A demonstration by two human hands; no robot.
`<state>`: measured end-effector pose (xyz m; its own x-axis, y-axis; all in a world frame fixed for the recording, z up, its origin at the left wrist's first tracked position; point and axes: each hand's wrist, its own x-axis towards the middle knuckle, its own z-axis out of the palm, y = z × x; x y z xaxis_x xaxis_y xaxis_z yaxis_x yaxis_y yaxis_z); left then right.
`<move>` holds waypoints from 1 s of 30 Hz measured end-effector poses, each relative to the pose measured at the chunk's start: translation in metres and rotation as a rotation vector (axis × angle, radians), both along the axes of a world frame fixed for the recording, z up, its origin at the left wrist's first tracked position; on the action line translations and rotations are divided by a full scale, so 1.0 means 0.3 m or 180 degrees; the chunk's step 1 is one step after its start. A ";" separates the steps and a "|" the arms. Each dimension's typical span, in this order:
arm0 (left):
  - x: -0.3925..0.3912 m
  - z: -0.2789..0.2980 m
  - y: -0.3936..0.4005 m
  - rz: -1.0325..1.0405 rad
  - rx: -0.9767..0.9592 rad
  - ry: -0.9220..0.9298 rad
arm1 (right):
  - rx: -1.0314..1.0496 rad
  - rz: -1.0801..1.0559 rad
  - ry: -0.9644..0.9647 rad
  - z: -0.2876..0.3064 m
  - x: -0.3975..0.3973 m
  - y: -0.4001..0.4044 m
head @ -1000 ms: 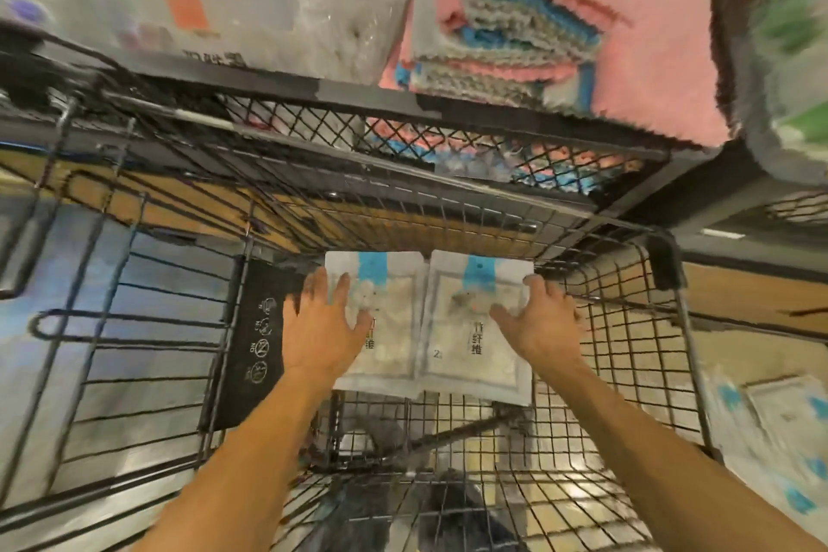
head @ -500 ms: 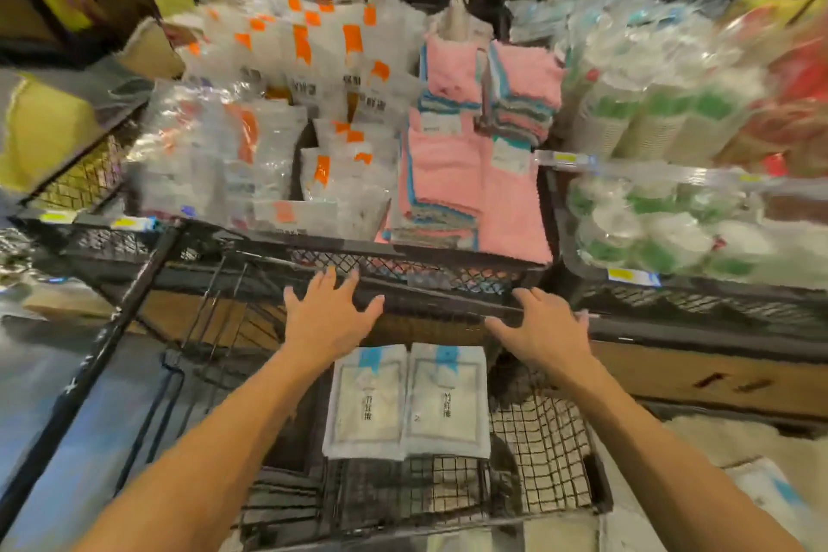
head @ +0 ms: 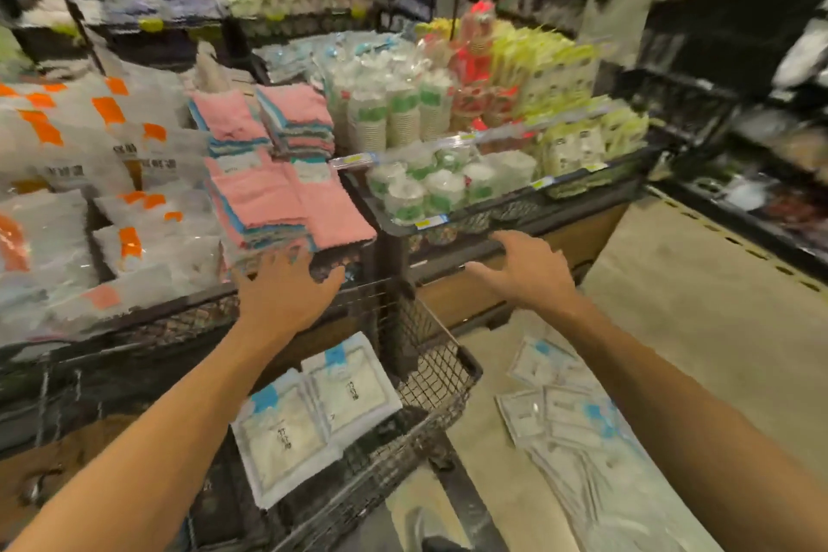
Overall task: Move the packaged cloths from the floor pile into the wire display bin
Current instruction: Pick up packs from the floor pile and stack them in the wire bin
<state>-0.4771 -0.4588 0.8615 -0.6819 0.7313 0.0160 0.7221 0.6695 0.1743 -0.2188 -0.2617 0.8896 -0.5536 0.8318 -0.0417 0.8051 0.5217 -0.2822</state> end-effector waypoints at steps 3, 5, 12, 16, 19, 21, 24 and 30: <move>0.124 -0.010 0.080 -0.0394 -0.0094 -0.0179 | 0.0028 -0.0409 0.0048 0.002 0.194 -0.023; 0.219 -0.006 0.132 -0.0631 -0.0113 -0.0190 | 0.0093 -0.0610 0.0023 -0.005 0.327 -0.039; 0.518 0.006 0.341 -0.1239 -0.0293 -0.0150 | -0.0127 -0.1390 0.0073 -0.041 0.737 -0.050; 0.683 -0.017 0.487 -0.1557 -0.0388 -0.0099 | -0.0203 -0.1793 0.0077 -0.102 0.960 -0.017; 0.824 -0.060 0.604 -0.1755 -0.0434 -0.0170 | -0.0281 -0.2011 0.0191 -0.153 1.139 0.022; 0.917 -0.097 0.675 -0.1902 -0.0496 -0.0140 | -0.0346 -0.2145 0.0181 -0.190 1.258 0.053; 1.044 -0.147 0.774 -0.2037 -0.0577 -0.0136 | -0.0427 -0.2289 0.0139 -0.242 1.414 0.110; 1.200 -0.241 0.941 -0.2243 -0.0799 -0.0131 | -0.0677 -0.2584 0.0173 -0.334 1.604 0.200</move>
<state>-0.1169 -0.1765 0.7893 -0.0469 0.9734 -0.2242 0.9908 0.0739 0.1134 0.2624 -0.2017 0.7893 0.2076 0.9500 -0.2332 0.8899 -0.2824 -0.3582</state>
